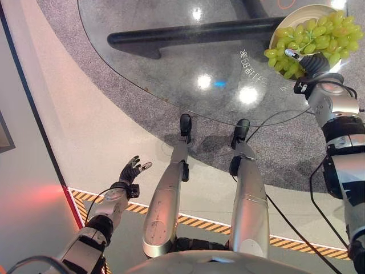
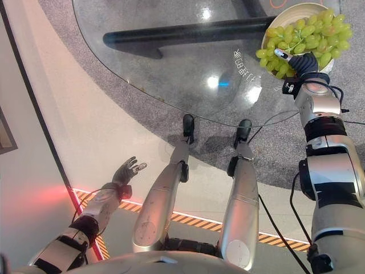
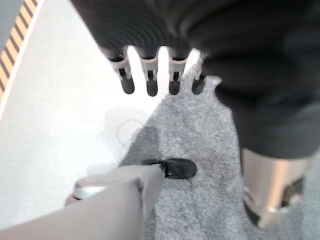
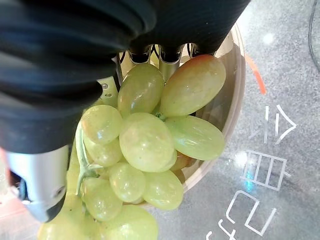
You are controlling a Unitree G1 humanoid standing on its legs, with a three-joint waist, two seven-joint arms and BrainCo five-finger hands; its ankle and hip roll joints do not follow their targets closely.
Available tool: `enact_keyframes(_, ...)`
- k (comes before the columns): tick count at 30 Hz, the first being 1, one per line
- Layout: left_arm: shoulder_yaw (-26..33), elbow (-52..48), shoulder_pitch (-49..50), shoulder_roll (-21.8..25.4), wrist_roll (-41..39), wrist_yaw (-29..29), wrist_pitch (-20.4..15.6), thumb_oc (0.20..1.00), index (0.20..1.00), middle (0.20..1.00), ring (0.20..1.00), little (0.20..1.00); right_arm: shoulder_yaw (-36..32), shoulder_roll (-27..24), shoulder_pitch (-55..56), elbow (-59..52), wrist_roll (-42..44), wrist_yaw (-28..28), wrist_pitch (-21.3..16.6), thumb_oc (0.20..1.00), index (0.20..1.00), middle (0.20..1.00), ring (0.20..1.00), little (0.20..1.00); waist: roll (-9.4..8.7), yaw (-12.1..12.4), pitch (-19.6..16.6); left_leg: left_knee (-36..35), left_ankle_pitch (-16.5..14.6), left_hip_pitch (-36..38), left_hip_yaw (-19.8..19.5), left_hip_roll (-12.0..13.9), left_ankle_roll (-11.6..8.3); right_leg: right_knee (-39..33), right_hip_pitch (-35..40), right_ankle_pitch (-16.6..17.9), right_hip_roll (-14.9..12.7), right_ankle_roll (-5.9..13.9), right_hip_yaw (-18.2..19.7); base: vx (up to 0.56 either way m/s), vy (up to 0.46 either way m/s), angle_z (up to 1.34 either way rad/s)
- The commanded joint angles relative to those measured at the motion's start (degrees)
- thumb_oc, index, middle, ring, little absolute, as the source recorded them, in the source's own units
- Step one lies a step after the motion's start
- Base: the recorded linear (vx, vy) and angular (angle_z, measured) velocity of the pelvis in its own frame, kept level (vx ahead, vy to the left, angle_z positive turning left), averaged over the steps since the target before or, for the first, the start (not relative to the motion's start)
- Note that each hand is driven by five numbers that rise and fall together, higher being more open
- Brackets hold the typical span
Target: Pick up fruits into the plate
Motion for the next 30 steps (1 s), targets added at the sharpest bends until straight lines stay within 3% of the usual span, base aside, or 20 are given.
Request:
enact_keyframes(1, -2.01, 2.34, 0.82, 0.24, -1.89, -0.90, 0.73, 1.000, 1.000, 1.000, 1.000, 1.000, 1.93, -2.00, 5.32, 1.24, 2.31, 0.33, -1.87, 1.000, 1.000, 1.000, 1.000, 1.000, 2.15, -0.70, -1.91, 7.98, -10.33, 2.08, -0.17, -0.87, 0.35, -10.41, 7.49, 3.95, 1.13, 1.63, -4.43, 0.00, 0.000, 0.00)
enact_keyframes(6, -0.98, 3.17, 0.60, 0.59, -1.12, -1.93, 0.54, 1.000, 1.000, 1.000, 1.000, 1.000, -0.32, -1.31, 8.80, 1.51, 4.51, 0.81, -3.52, 1.000, 1.000, 1.000, 1.000, 1.000, 0.48, -1.02, -1.91, 7.26, -10.70, 5.13, 0.27, -0.29, 0.37, -10.75, 10.55, 3.73, 1.49, 1.69, -4.82, 0.01, -0.010, 0.03)
enact_keyframes(14, 2.51, 5.61, -0.21, 1.39, -0.74, -2.72, 2.25, 1.000, 1.000, 1.000, 1.000, 1.000, -5.33, 0.31, 20.04, -1.41, 6.00, 2.45, -8.04, 1.000, 1.000, 1.000, 1.000, 1.000, -3.86, -2.39, -1.91, 6.07, -12.16, 14.21, 0.90, 1.18, 0.38, -12.30, 20.28, 3.13, 2.92, 1.66, -5.10, 0.03, -0.004, 0.03)
enact_keyframes(22, 5.09, 9.33, -1.18, 1.75, 0.35, -3.06, 3.89, 1.000, 1.000, 1.000, 1.000, 1.000, -6.90, 0.74, 26.24, -4.45, 2.85, -0.48, -7.49, 1.000, 1.000, 1.000, 1.000, 1.000, -6.25, -2.95, -1.96, 4.23, -12.44, 22.87, 1.49, 2.11, -0.14, -14.93, 29.69, 2.99, 3.28, 1.52, -5.37, 0.02, 0.004, -0.01)
enact_keyframes(30, 6.32, 14.84, 0.69, -0.04, 1.96, -6.29, 2.84, 1.000, 1.000, 1.000, 1.000, 1.000, -7.17, 6.34, 36.08, -9.21, 2.97, -0.35, -8.05, 1.000, 1.000, 1.000, 1.000, 1.000, -8.15, -3.58, -7.36, 1.37, -12.99, 28.52, 2.92, 2.70, -0.77, -18.96, 36.52, 3.25, 2.59, 1.95, -5.50, 0.04, 0.044, 0.01)
